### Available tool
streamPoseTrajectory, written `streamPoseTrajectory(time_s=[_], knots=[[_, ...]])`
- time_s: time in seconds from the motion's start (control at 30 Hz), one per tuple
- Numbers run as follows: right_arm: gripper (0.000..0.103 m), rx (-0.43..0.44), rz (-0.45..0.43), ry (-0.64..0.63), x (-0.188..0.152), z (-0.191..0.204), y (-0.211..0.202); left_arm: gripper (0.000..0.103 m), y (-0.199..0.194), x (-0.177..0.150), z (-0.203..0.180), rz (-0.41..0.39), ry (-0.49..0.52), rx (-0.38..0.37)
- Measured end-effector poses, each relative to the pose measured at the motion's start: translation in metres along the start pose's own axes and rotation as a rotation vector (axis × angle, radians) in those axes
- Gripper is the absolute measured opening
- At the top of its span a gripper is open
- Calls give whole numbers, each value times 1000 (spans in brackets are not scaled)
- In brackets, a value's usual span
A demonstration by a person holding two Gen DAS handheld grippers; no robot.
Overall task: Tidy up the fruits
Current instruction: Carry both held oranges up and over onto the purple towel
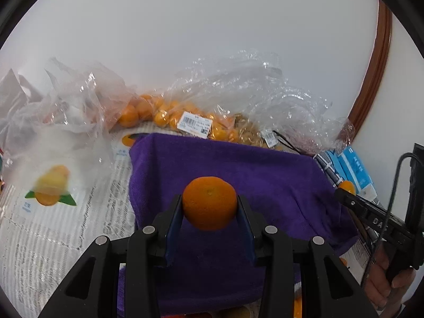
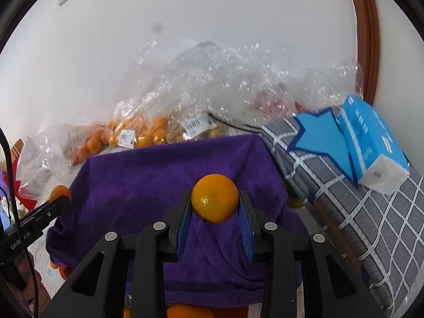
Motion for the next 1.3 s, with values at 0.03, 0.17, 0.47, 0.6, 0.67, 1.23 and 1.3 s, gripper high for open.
streamPoseTrajectory(time_s=[0.03,0.17,0.47,0.6,0.67,1.23,1.3], knots=[[34,-11,0,-4,-1,0,2,38,1,-2,0,5,0,-3],[34,-12,17,-16,-9,1,9,38,7,-7,2,25,4,10],[34,14,73,-42,-23,14,20,38,17,-17,10,81,-17,36],[34,12,86,-64,-26,18,20,38,19,-20,10,97,-12,45],[34,5,89,-70,-26,18,20,38,20,-20,10,102,-4,53],[34,-4,142,-69,-31,15,24,38,23,-23,12,120,-4,66],[34,-7,146,-71,-31,16,25,38,23,-23,12,120,-4,66]])
Point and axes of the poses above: each gripper's, at about its wrist camera, not at the fingertips, and y roughly the way its jaws point, z to its left, x to its top, the point moved 9 cm from there along y, roughly the way its jaws point, and after that the axes turned 13 degrees about -x, right-handed, at the moved point
